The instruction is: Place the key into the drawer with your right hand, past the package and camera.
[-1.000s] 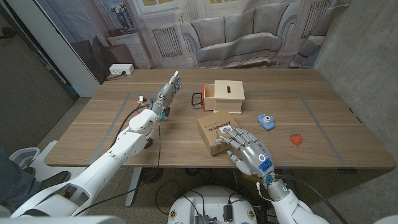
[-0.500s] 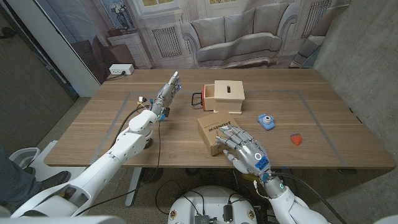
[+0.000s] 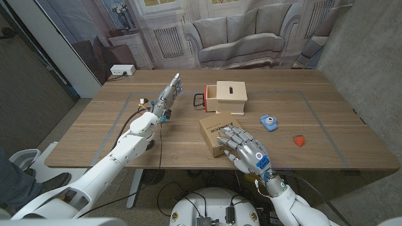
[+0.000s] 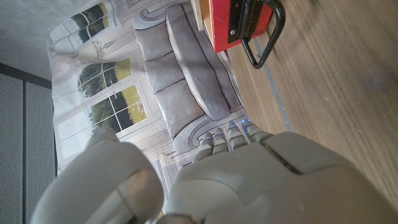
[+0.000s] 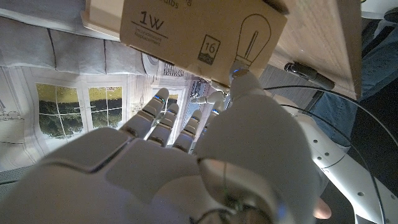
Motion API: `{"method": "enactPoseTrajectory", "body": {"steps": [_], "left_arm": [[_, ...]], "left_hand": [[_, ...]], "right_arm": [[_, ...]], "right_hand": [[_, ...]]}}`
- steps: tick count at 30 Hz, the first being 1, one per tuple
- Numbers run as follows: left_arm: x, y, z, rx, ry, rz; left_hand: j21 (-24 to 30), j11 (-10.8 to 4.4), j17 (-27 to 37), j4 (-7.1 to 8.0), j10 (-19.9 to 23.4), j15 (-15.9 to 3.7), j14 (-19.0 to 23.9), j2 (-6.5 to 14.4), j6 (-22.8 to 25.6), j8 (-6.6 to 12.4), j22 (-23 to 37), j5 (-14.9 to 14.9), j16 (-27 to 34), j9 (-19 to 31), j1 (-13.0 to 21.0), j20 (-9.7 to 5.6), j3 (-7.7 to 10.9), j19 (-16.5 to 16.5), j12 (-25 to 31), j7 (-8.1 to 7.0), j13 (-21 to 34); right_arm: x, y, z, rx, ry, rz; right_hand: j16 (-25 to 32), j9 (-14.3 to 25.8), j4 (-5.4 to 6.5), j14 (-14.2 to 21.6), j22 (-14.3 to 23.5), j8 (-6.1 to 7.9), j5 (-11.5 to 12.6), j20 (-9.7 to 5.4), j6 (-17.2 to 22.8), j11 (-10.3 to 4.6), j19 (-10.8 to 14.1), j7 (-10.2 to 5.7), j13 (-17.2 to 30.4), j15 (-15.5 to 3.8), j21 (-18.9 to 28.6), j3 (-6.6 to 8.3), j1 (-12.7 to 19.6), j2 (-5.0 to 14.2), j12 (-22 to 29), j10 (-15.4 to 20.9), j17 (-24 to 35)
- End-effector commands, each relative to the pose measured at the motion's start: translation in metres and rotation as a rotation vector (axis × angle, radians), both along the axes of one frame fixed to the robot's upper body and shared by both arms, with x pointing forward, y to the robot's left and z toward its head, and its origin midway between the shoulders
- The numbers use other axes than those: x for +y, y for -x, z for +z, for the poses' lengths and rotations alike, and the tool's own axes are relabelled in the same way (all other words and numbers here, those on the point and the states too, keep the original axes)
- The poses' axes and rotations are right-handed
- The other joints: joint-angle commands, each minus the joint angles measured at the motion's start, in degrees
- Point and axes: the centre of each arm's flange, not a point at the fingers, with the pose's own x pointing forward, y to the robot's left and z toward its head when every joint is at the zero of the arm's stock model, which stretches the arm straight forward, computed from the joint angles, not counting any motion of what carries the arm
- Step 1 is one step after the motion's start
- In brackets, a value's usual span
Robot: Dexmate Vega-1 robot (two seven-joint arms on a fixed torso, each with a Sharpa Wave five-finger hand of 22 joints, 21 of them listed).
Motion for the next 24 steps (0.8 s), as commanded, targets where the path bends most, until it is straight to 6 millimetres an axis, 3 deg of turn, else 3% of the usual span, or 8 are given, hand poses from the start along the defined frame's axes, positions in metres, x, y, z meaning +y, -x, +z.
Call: {"method": "enactPoseTrajectory", "body": {"steps": [1,24], "left_arm": [[0.0019,-0.0009,-0.0031,0.006,0.005,0.003],[0.0047,-0.0019,-0.0049,0.008,0.014,0.004]], "left_hand": [[-0.27,-0.14,0.08,0.0,0.01,0.19,0.09,0.29,0.26,-0.12,0.17,-0.36,-0.01,0.09,0.04,-0.64,-0.36,-0.49,0.08,0.24,0.18],[-0.26,-0.12,0.08,0.06,0.0,0.14,0.05,0.36,0.28,-0.14,0.18,-0.35,-0.03,0.1,0.07,-0.52,-0.6,-0.55,0.06,0.23,0.19]], "right_arm": [[-0.001,-0.0065,-0.0009,0.013,0.0,-0.003],[-0.0003,-0.0076,-0.0016,-0.005,-0.001,0.0]], "right_hand": [[0.46,0.07,0.06,0.6,0.11,0.3,-0.18,-7.94,0.73,0.03,0.62,0.08,0.18,-8.15,-0.16,-0.2,-0.17,0.33,0.33,0.51,0.26],[0.5,-0.06,0.13,1.73,0.14,0.98,-0.14,-7.76,3.75,0.03,1.28,0.09,0.15,-8.13,-0.09,-0.38,0.52,1.3,0.87,2.08,0.23]]}}
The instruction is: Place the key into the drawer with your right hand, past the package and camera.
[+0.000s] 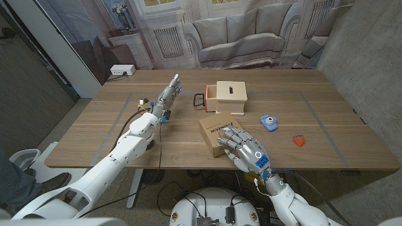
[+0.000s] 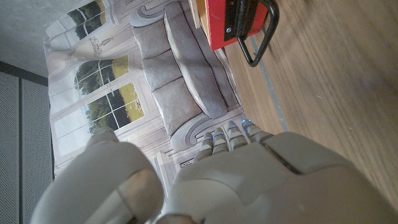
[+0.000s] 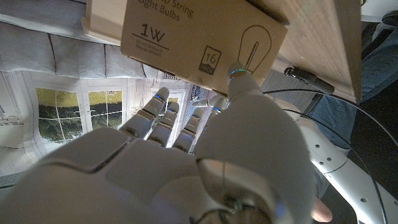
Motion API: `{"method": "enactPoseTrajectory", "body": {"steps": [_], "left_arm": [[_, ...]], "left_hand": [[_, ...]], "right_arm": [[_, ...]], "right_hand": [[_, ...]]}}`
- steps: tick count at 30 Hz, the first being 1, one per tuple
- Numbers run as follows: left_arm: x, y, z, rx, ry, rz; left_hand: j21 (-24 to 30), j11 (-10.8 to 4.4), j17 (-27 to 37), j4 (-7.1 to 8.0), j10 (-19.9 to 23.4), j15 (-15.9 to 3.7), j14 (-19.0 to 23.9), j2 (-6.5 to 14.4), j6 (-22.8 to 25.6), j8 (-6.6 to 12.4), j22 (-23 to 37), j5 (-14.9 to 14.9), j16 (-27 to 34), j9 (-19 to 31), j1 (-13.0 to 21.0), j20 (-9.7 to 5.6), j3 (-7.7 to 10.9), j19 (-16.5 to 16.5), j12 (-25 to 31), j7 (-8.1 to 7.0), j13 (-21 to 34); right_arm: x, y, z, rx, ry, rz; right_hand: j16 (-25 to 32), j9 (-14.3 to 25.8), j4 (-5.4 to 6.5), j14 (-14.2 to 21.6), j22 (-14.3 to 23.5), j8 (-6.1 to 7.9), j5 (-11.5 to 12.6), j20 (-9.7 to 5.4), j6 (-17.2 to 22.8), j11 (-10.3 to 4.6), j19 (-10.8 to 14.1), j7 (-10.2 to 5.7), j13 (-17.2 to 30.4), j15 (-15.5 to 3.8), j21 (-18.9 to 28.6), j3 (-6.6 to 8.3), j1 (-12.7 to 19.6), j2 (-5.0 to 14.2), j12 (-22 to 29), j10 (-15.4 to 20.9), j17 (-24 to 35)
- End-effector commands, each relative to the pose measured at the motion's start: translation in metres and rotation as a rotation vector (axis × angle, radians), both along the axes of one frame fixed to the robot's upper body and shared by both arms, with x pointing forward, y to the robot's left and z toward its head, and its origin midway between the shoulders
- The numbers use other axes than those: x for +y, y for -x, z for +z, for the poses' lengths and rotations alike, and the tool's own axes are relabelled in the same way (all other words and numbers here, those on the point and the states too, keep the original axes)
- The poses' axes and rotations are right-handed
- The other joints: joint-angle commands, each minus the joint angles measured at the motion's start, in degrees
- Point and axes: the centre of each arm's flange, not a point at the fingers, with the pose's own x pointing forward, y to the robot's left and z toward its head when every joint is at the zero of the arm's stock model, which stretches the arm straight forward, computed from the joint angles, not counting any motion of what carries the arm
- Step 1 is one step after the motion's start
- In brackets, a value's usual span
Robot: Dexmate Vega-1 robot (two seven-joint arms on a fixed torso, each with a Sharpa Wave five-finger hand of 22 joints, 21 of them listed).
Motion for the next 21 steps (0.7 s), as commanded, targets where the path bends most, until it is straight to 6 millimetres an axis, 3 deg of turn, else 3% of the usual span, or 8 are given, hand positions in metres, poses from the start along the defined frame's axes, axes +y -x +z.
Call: {"method": "enactPoseTrajectory", "body": {"steps": [1,15,21], "left_arm": [[0.0014,-0.0005,-0.0014,0.001,0.005,-0.002],[0.0032,-0.0032,-0.0022,0.009,0.006,0.0],[0.0043,-0.0054,-0.0022,0.014,0.007,0.001]], "left_hand": [[-0.26,-0.11,0.1,0.3,0.01,0.15,0.05,0.37,0.27,-0.15,0.18,-0.35,-0.03,0.1,0.07,-0.51,-0.37,-0.56,0.06,0.19,0.19],[-0.26,-0.14,0.1,0.34,-0.01,0.15,0.01,0.42,0.28,-0.16,0.18,-0.34,-0.04,0.1,0.08,-0.48,-0.53,-0.63,0.05,0.21,0.19],[-0.26,-0.14,0.1,0.36,0.08,0.22,-0.03,0.45,0.3,-0.16,0.18,-0.34,-0.05,0.1,0.09,-0.44,-0.62,-0.65,0.08,0.19,0.19]], "right_arm": [[0.0004,-0.0004,-0.0007,-0.011,-0.004,0.003],[0.0014,-0.004,0.0008,-0.001,0.006,0.008],[0.0013,-0.0066,-0.0003,0.011,0.0,0.009]], "right_hand": [[0.49,0.07,0.13,0.94,0.15,0.67,-0.14,-7.76,1.28,-0.14,0.73,0.14,0.16,-7.96,-0.08,-0.42,0.23,0.55,0.34,0.57,0.23],[0.43,0.0,0.27,1.48,0.17,1.23,-0.23,-7.78,3.76,-0.19,1.12,0.12,0.15,-8.02,-0.05,-0.79,0.32,0.84,0.53,1.36,0.21],[0.35,-0.11,0.77,1.84,0.17,1.88,-0.45,-7.8,6.81,-0.21,1.44,0.15,0.13,-8.13,-0.07,-1.65,-0.38,0.83,0.67,2.09,0.21]]}}
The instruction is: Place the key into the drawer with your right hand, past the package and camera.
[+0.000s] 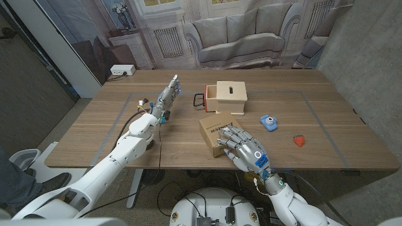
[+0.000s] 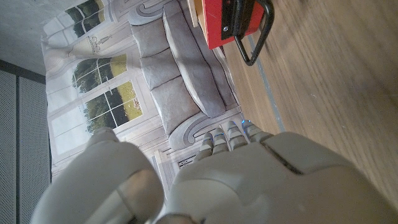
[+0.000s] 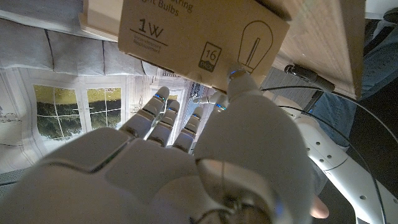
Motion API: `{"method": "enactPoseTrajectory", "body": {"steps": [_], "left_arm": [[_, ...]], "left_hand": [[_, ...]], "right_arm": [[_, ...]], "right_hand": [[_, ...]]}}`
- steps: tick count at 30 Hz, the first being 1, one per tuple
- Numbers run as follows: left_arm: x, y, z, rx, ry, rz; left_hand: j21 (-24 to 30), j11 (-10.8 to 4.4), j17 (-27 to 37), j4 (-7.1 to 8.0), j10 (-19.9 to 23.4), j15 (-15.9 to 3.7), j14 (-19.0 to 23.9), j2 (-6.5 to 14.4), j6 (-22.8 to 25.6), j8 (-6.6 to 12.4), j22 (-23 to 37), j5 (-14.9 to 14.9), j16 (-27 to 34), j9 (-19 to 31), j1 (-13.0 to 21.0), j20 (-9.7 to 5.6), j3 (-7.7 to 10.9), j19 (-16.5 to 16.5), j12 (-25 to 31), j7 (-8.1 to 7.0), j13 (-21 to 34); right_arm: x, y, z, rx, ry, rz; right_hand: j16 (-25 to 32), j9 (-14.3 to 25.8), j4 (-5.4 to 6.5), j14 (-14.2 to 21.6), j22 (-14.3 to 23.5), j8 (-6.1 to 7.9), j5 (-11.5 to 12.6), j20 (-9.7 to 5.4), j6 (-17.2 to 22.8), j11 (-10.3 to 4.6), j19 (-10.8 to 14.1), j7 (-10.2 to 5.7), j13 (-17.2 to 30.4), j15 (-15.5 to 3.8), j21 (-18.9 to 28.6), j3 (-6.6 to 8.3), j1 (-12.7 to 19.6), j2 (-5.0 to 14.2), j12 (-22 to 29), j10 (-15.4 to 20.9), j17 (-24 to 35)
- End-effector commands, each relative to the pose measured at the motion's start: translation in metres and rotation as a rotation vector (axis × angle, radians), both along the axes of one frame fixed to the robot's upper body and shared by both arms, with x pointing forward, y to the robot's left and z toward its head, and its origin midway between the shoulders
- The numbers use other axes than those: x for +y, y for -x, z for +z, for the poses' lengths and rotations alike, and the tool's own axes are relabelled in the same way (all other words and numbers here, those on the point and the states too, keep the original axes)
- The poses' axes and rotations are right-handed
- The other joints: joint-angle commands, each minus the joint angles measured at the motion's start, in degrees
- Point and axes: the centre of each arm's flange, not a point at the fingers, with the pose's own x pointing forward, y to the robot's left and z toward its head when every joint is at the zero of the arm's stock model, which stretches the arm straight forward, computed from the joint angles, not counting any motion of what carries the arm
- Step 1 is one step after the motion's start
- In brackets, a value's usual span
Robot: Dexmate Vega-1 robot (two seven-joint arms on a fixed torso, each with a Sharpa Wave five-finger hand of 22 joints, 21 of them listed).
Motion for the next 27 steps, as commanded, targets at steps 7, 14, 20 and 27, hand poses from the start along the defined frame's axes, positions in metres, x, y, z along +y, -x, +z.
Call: {"method": "enactPoseTrajectory", "body": {"steps": [7,14,20,27], "left_arm": [[0.002,-0.007,0.002,0.006,0.002,-0.003],[0.002,-0.009,0.003,0.007,0.004,-0.007],[0.003,-0.011,0.004,0.006,0.005,-0.009],[0.001,-0.012,0.003,0.009,0.004,-0.015]], "left_hand": [[-0.24,-0.09,0.1,0.14,0.02,0.21,-0.03,0.48,0.26,-0.18,0.19,-0.33,-0.05,0.11,0.1,-0.14,-0.47,-0.32,0.05,0.22,0.2],[-0.24,-0.05,0.1,0.15,-0.03,0.18,-0.03,0.51,0.25,-0.19,0.19,-0.33,-0.04,0.11,0.11,-0.13,-0.55,-0.34,0.03,0.21,0.2],[-0.23,-0.14,0.1,0.16,-0.05,0.21,-0.01,0.53,0.34,-0.16,0.19,-0.32,-0.04,0.11,0.12,-0.12,-0.61,-0.34,0.02,0.25,0.2],[-0.23,-0.06,0.1,0.17,-0.07,0.2,-0.01,0.55,0.25,-0.2,0.19,-0.31,-0.03,0.11,0.14,-0.11,-0.69,-0.35,0.01,0.2,0.2]], "right_arm": [[0.002,-0.003,0.0,0.008,-0.004,0.002],[0.004,0.001,0.004,-0.022,-0.017,0.012],[0.005,0.004,0.006,-0.029,-0.024,0.023],[0.007,0.006,0.006,-0.039,-0.036,0.042]], "right_hand": [[0.35,-0.05,0.38,1.13,0.19,1.28,-0.38,-7.8,4.86,-0.09,1.12,-0.05,0.13,-8.28,-0.06,-1.16,-0.54,0.18,0.51,1.46,0.2],[0.5,-0.12,0.51,2.07,0.25,1.71,-0.49,-7.97,7.55,-0.13,1.52,-0.08,0.14,-8.64,0.0,-1.7,-0.55,0.4,0.64,2.24,0.26],[0.58,0.08,0.64,2.8,0.32,2.25,-0.6,-8.09,9.73,-0.19,1.91,-0.11,0.16,-8.65,0.09,-2.22,-0.63,0.48,0.68,2.72,0.35],[0.47,0.39,0.65,2.9,0.38,2.79,-0.66,-8.11,11.47,-0.2,1.96,-0.13,0.18,-8.76,0.06,-2.65,-0.55,0.47,0.74,3.18,0.4]]}}
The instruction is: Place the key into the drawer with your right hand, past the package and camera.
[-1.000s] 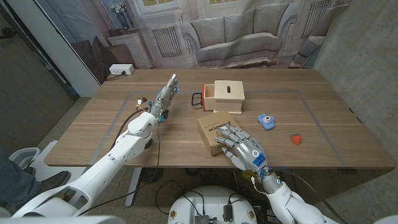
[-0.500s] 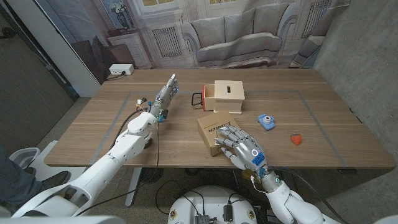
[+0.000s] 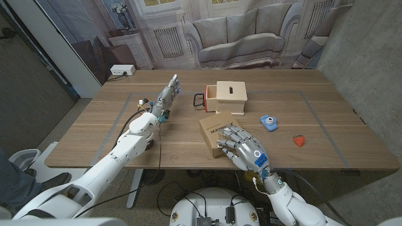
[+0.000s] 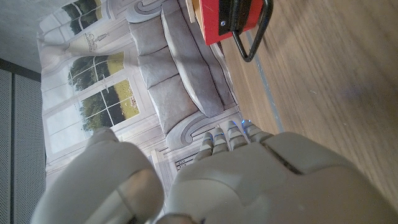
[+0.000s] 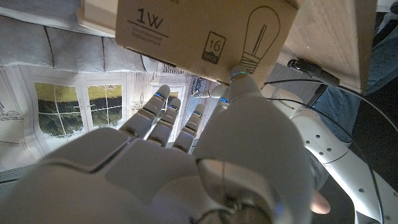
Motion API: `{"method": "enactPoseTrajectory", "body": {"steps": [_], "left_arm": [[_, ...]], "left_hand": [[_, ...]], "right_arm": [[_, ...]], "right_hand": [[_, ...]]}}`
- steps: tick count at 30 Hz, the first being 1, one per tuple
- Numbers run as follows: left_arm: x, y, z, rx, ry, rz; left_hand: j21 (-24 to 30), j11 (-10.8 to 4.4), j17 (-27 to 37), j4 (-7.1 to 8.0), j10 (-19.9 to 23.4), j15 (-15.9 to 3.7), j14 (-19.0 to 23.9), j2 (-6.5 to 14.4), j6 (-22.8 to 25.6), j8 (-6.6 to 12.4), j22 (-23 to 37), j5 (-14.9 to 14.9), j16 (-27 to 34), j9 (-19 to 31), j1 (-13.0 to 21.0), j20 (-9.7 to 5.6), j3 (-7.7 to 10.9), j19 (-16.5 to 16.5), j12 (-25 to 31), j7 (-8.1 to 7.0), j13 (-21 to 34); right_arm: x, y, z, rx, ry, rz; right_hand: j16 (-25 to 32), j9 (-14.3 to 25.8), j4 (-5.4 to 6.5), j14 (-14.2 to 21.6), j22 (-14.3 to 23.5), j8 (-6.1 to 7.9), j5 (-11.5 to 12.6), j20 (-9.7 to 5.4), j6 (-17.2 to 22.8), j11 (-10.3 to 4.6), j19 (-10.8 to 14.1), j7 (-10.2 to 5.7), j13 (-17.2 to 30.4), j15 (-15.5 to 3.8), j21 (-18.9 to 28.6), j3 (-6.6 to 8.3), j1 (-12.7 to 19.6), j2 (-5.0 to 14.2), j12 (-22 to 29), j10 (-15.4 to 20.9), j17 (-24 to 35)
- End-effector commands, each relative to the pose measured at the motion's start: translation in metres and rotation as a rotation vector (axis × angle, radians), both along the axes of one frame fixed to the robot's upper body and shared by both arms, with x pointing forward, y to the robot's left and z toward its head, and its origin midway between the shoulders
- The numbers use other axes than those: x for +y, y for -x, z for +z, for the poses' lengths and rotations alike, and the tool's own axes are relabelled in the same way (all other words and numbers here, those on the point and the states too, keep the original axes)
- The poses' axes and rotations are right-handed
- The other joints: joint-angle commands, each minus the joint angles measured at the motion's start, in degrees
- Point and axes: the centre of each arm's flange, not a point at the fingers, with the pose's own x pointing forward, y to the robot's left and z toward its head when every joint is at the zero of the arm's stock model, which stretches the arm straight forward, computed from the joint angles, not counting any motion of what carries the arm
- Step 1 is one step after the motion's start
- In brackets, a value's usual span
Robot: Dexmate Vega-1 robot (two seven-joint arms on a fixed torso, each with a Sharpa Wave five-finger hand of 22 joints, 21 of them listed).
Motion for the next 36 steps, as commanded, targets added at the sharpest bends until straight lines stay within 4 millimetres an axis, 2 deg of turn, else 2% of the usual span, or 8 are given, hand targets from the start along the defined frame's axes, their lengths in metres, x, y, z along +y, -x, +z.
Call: {"method": "enactPoseTrajectory", "body": {"steps": [1,6,9,12,20,26,36], "left_arm": [[-0.002,-0.002,0.001,-0.002,-0.001,-0.011],[-0.002,-0.001,0.0,-0.001,0.001,-0.01],[-0.001,0.0,0.0,0.0,0.003,-0.009],[-0.002,0.0,-0.002,0.001,0.005,-0.009],[-0.001,0.003,-0.004,-0.003,0.012,-0.004],[0.0,0.004,-0.004,-0.005,0.016,-0.003],[0.003,0.007,-0.004,-0.016,0.024,-0.002]], "left_hand": [[-0.23,-0.16,0.1,0.21,-0.09,0.19,-0.02,0.33,0.24,-0.21,0.05,-0.31,-0.04,0.11,-0.09,-0.12,-0.27,-0.36,0.0,0.21,0.2],[-0.23,-0.2,0.1,0.22,-0.06,0.19,-0.03,0.34,0.29,-0.19,0.05,-0.31,-0.04,0.11,-0.08,-0.11,-0.33,-0.37,0.01,0.21,0.2],[-0.24,-0.18,0.1,0.23,-0.09,0.21,-0.04,0.35,0.3,-0.19,0.05,-0.3,-0.04,0.11,-0.08,-0.09,-0.36,-0.4,0.0,0.23,0.2],[-0.23,-0.18,0.1,0.24,-0.09,0.19,-0.06,0.36,0.32,-0.18,0.05,-0.3,-0.05,0.11,-0.07,-0.1,-0.41,-0.39,0.0,0.23,0.2],[-0.22,-0.18,0.1,0.26,-0.05,0.18,-0.05,0.38,0.31,-0.19,0.05,-0.29,-0.04,0.11,-0.07,0.0,-0.52,-0.39,0.02,0.18,0.2],[-0.24,-0.16,0.1,0.27,-0.14,0.22,-0.08,0.39,0.29,-0.2,0.05,-0.29,-0.05,0.11,-0.06,0.07,-0.58,-0.46,-0.02,0.2,0.2],[-0.23,-0.1,0.1,0.28,-0.07,0.21,-0.07,0.42,0.27,-0.21,0.06,-0.28,-0.04,0.11,-0.04,0.12,-0.7,-0.48,0.01,0.18,0.2]], "right_arm": [[0.004,0.006,0.004,-0.024,-0.022,0.035],[0.007,0.011,0.005,-0.025,-0.032,0.07],[0.008,0.014,0.007,-0.021,-0.031,0.091],[0.009,0.017,0.009,-0.017,-0.039,0.114],[0.013,0.025,0.017,-0.019,-0.065,0.167],[0.014,0.03,0.023,-0.022,-0.092,0.185],[0.013,0.033,0.029,-0.02,-0.104,0.164]], "right_hand": [[-0.08,0.22,0.09,0.55,0.1,0.4,-0.22,-8.18,1.44,-0.07,0.6,0.01,0.18,-8.9,0.06,-0.39,-0.17,0.12,0.54,0.85,0.14],[-0.09,0.56,0.27,0.81,0.16,1.21,-0.34,-8.21,3.93,-0.13,0.7,0.04,0.24,-8.84,0.05,-0.94,-0.23,0.36,0.68,1.54,0.23],[-0.06,1.5,0.65,1.49,0.26,3.37,-0.71,-8.27,9.32,-0.09,0.87,0.1,0.38,-8.81,0.06,-2.28,-0.55,0.5,1.17,3.33,0.37],[0.05,1.99,0.69,1.96,0.32,4.26,-0.82,-8.47,11.26,-0.18,1.03,0.1,0.42,-8.99,0.1,-2.93,-0.5,0.44,1.25,3.89,0.49],[0.14,2.28,0.82,2.52,0.41,4.57,-0.95,-8.95,12.25,-0.01,1.34,0.22,0.48,-9.42,0.22,-3.69,-0.48,0.51,1.69,5.44,0.6],[0.07,3.02,0.85,2.84,0.52,4.73,-0.95,-9.16,12.17,-0.08,1.37,2.11,0.48,-9.69,0.26,-3.99,0.02,1.26,1.85,6.34,0.62],[-0.11,3.54,0.67,2.7,0.57,4.82,-0.96,-9.21,12.04,-0.08,1.32,2.59,0.46,-9.7,0.26,-4.17,0.6,1.57,1.8,6.57,0.56]]}}
